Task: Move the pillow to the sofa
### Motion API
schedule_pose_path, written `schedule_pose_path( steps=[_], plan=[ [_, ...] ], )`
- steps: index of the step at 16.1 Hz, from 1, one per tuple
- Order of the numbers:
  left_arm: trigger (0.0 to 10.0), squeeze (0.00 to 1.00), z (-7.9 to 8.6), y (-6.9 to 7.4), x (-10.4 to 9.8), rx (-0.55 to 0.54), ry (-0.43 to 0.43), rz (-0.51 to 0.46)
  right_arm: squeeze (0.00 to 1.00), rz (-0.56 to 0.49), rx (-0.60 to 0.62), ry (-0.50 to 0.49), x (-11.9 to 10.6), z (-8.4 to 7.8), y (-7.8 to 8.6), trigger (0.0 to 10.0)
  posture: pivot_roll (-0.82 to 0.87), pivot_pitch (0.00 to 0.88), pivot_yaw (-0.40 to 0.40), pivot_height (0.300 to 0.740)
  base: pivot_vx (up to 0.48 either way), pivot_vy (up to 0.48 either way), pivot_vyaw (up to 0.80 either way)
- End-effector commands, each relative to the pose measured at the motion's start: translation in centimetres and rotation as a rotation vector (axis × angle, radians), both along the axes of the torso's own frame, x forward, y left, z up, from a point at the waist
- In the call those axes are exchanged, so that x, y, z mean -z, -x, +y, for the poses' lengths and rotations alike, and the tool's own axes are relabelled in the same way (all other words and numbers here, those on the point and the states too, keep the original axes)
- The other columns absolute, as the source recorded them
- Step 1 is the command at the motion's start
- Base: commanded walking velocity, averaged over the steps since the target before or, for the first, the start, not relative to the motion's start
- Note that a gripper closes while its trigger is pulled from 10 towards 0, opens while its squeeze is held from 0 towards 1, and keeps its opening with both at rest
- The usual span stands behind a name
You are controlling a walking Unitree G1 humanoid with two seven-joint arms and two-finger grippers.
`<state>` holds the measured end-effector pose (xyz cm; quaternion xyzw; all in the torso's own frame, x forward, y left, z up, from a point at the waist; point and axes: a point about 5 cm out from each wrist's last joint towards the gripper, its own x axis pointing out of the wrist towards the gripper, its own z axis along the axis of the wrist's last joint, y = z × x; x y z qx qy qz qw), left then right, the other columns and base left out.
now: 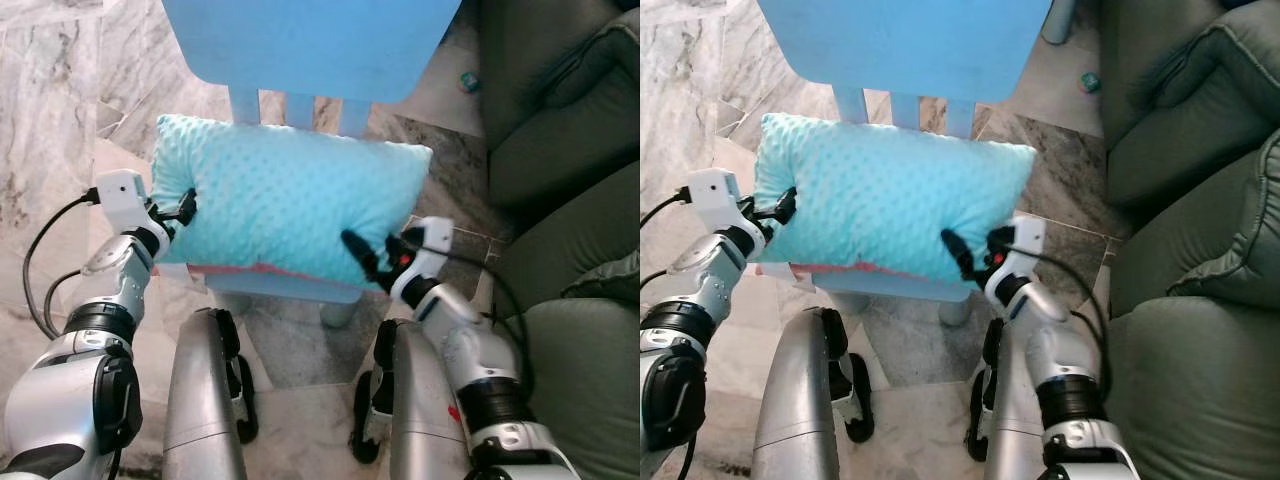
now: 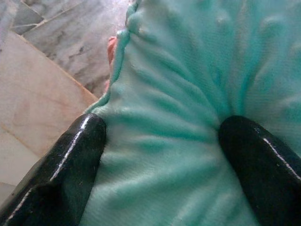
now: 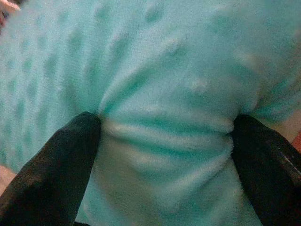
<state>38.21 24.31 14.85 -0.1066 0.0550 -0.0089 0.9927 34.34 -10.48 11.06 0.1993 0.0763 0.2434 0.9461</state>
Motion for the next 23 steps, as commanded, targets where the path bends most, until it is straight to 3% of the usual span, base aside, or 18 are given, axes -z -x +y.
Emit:
schedule_pose_path(
  steps=[1,5,8,9,10,16,23],
  plan=[
    [10.0,0.0,-0.8,0.4,1.7,0.027,-0.001,0.07,0.0,0.017,-0.031,0.038,0.9,1.4,0.3,10.0,-0.08,0.466,-0.036,0.56,0.0,0.0,0.0],
    [10.0,0.0,-2.3,0.1,2.0,0.072,0.026,0.083,0.0,0.019,-0.094,-0.019,0.9,4.5,0.1,10.0,-0.08,0.467,-0.036,0.56,0.0,0.0,0.0],
    [10.0,0.0,-3.0,0.1,2.2,0.092,0.046,0.087,0.0,0.019,-0.123,-0.04,1.1,5.5,0.4,10.0,-0.08,0.468,-0.036,0.56,0.0,0.0,0.0],
    [10.0,0.0,-3.2,0.1,2.3,0.098,0.06,0.086,0.0,0.014,-0.13,-0.047,1.1,5.7,0.5,5.4,-0.09,0.469,-0.036,0.56,0.0,0.0,0.0],
    [0.0,0.0,-3.5,0.1,2.3,0.106,0.096,0.078,0.0,0.011,-0.13,-0.054,1.2,5.8,0.5,0.0,-0.09,0.469,-0.036,0.56,0.0,0.0,0.0],
    [0.0,0.0,-3.7,0.3,2.8,0.114,0.153,0.081,0.0,0.005,-0.102,-0.065,1.1,4.9,0.4,0.0,-0.09,0.467,-0.042,0.56,0.0,0.0,0.0],
    [0.0,0.0,-3.7,0.4,2.8,0.12,0.158,0.069,0.0,0.007,-0.095,-0.061,1.2,4.8,0.4,0.0,-0.09,0.462,-0.041,0.56,0.0,0.0,0.0]
  ],
)
